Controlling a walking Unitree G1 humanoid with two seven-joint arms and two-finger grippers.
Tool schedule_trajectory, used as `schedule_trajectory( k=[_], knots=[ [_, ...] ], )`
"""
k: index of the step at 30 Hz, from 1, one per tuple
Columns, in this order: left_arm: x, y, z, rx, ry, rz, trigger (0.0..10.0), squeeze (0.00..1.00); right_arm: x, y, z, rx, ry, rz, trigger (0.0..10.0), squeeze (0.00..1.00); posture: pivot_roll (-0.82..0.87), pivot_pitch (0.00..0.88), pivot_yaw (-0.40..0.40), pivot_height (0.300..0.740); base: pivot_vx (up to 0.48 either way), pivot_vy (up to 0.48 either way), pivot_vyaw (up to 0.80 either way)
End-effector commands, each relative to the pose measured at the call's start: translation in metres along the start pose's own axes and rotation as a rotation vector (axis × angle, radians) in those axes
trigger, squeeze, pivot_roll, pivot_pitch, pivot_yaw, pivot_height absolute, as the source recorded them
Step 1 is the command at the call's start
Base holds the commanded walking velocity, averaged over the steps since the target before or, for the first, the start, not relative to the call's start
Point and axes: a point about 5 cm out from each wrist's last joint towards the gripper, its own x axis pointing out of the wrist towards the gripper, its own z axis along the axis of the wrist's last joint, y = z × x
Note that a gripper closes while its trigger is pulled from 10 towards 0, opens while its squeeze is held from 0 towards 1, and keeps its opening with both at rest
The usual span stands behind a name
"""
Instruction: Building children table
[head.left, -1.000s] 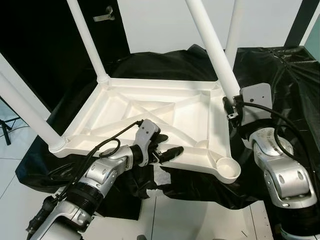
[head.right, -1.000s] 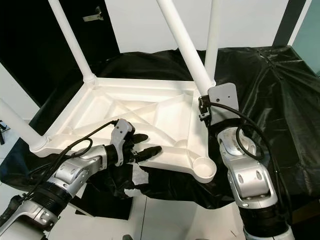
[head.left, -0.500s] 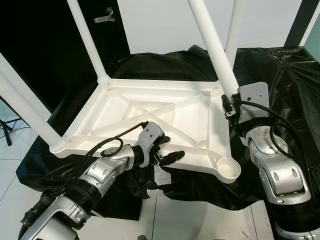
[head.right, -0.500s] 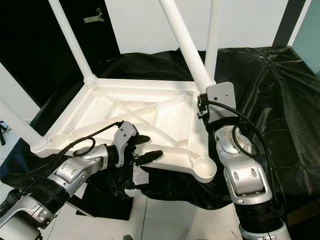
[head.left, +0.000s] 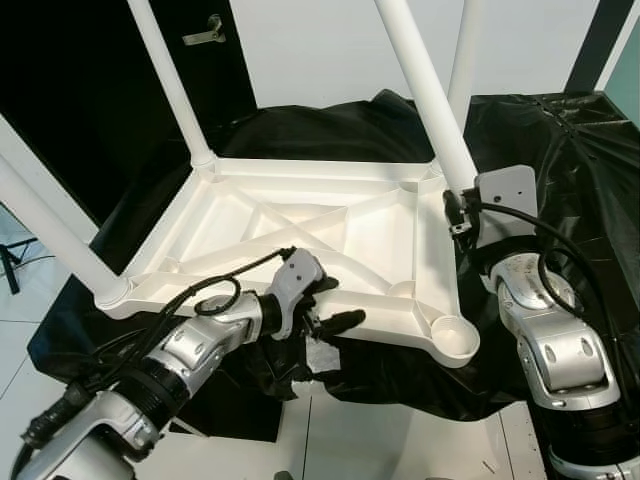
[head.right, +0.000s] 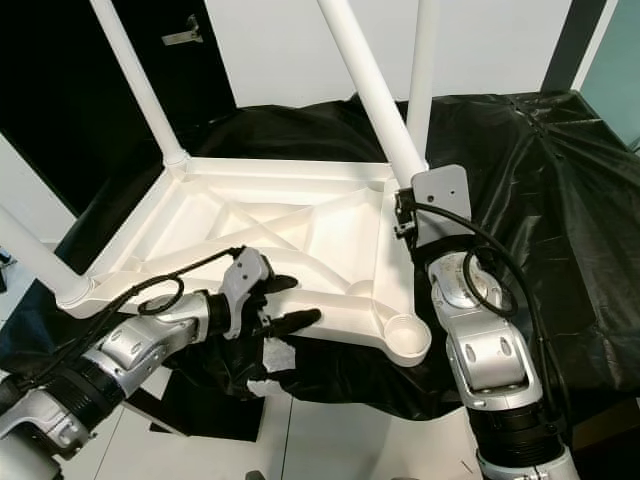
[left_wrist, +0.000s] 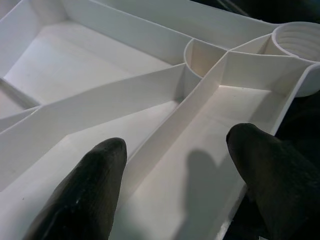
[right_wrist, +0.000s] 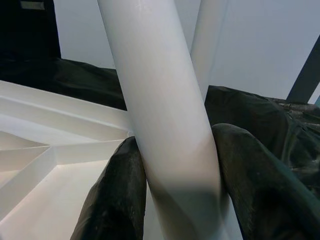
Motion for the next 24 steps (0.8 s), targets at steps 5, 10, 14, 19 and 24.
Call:
schedule_trajectory(
  k=[5,10,14,19,24],
  knots=[
    [-0.007,-0.050,-0.032,0.022,0.165,-0.868,10.0,0.00,0.000,0.004,0.003,0.006,-0.018,0.007,10.0,0.00,-0.22,0.000,0.084,0.740,0.000,0.000,0.00],
    [-0.003,-0.050,-0.033,0.039,0.174,-0.854,10.0,0.00,0.000,0.002,0.004,0.005,-0.017,0.000,10.0,0.00,-0.23,0.000,0.085,0.740,0.000,0.000,0.00],
    [-0.006,-0.045,-0.025,0.037,0.144,-0.851,10.0,0.00,-0.001,0.001,0.003,0.003,-0.015,-0.006,10.0,0.00,-0.23,0.001,0.086,0.740,0.000,0.000,0.00],
    [-0.016,-0.038,-0.008,0.014,0.066,-0.863,10.0,0.00,-0.003,0.000,0.001,0.000,-0.007,-0.007,10.0,0.00,-0.23,0.004,0.083,0.740,0.000,0.000,0.00],
    [-0.022,-0.038,-0.001,-0.006,0.026,-0.886,10.0,0.00,-0.003,0.000,0.000,-0.001,-0.004,-0.005,10.0,0.00,-0.23,0.003,0.079,0.740,0.000,0.000,0.00]
  ],
)
